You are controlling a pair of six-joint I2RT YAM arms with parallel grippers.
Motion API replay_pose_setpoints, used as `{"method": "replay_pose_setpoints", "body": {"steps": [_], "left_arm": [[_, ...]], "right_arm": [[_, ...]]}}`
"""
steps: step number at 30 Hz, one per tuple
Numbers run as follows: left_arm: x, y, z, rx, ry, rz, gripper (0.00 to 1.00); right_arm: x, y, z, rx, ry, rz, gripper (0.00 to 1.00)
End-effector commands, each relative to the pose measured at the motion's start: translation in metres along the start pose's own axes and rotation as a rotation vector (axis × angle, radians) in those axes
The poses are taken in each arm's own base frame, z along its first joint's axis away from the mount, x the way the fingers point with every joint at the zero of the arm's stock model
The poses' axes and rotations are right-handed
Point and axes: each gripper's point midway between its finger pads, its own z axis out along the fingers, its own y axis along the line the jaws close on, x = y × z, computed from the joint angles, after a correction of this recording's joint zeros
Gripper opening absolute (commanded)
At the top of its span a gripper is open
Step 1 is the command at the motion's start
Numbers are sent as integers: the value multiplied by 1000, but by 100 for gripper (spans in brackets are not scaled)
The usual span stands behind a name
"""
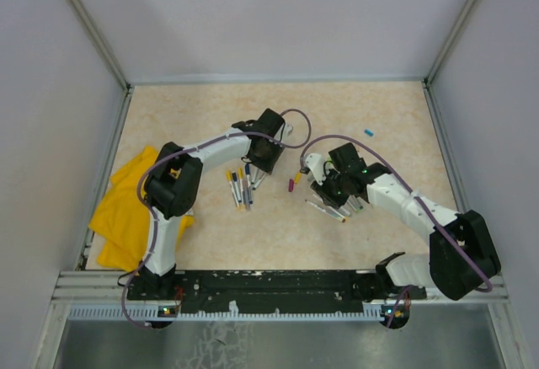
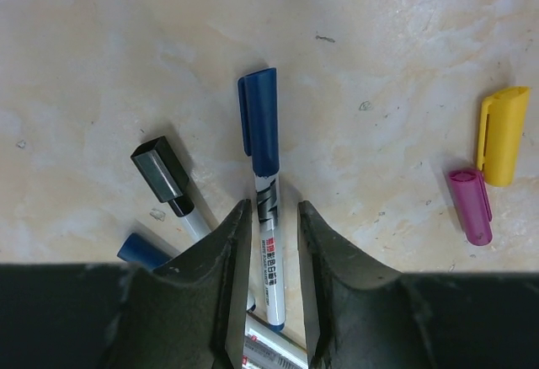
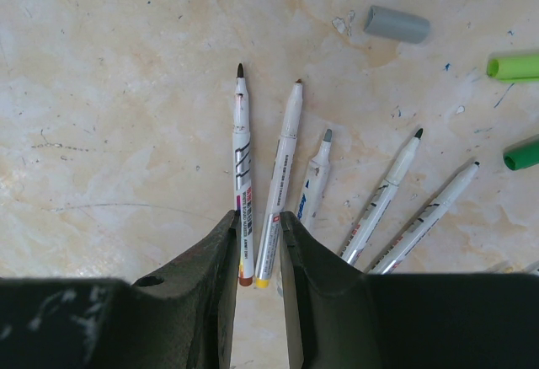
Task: Open the pen caps
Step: Pick up the pen from the center of the board.
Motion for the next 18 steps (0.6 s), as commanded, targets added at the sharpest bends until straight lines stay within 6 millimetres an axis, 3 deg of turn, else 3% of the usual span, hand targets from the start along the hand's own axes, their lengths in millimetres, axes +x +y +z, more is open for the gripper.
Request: {"method": "replay_pose_setpoints", "body": {"steps": [1, 8, 14, 18], "left_arm": [[0, -3, 5, 0, 22, 14, 34], [1, -3, 4, -2, 25, 15, 23], [1, -1, 1, -17, 16, 4, 0], [-2, -1, -6, -26, -16, 3, 0]], "right_arm": [[-19, -13, -11, 45, -55, -19, 26], [-20, -13, -11, 40, -59, -19, 26], [-21, -11, -12, 30, -65, -19, 26], [-26, -8, -15, 15, -89, -21, 26]]}}
